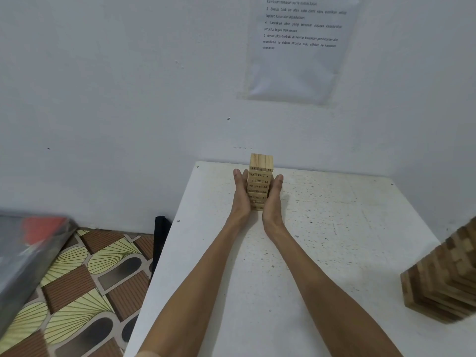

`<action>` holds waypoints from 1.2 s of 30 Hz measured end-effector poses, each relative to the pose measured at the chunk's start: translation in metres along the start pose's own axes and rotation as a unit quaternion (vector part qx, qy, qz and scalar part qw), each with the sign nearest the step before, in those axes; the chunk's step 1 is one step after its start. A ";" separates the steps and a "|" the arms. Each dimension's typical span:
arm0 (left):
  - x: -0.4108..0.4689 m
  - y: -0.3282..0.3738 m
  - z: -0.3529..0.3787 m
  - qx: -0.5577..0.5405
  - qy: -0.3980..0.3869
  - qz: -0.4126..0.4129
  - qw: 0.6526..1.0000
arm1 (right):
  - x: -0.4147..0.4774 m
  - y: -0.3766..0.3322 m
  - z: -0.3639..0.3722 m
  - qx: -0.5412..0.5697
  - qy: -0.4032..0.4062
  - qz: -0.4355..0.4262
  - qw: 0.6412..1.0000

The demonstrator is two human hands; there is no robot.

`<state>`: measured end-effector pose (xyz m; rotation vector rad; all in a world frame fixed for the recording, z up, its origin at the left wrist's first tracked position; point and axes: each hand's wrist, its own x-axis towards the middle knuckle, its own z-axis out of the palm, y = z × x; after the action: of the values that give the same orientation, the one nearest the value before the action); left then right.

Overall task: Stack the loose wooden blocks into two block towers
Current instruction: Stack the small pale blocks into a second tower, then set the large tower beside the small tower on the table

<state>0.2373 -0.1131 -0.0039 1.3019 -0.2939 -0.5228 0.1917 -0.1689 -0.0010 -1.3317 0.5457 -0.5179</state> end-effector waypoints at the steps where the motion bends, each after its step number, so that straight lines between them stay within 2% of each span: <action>1: 0.000 -0.001 -0.002 0.008 0.016 -0.002 1.000 | -0.002 0.001 -0.001 0.008 0.013 0.005 1.000; 6: -0.025 0.005 -0.005 0.041 0.170 0.053 0.983 | -0.027 -0.002 -0.016 -0.036 0.084 -0.030 0.995; 10: -0.068 -0.002 -0.015 0.107 0.202 0.087 0.970 | -0.057 -0.005 -0.040 -0.142 0.083 -0.073 0.984; 16: -0.120 -0.007 -0.020 0.288 0.075 0.114 0.948 | -0.112 -0.011 -0.077 -0.332 0.013 -0.104 0.938; 19: -0.143 -0.011 -0.016 0.413 0.006 0.138 0.900 | -0.139 -0.020 -0.095 -0.417 -0.026 -0.139 0.898; 22: -0.160 -0.015 -0.005 0.493 -0.053 0.166 0.852 | -0.167 -0.024 -0.117 -0.480 -0.038 -0.150 0.864; 26: -0.180 -0.024 0.019 0.534 -0.113 0.189 0.816 | -0.199 -0.023 -0.149 -0.540 -0.024 -0.141 0.829; 36: -0.215 -0.047 0.085 0.537 -0.209 0.223 0.786 | -0.257 -0.013 -0.227 -0.563 0.051 -0.100 0.818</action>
<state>0.0039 -0.0802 -0.0104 2.1110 -1.3956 -0.1934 -0.1510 -0.1785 -0.0032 -2.5308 0.8630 -0.4323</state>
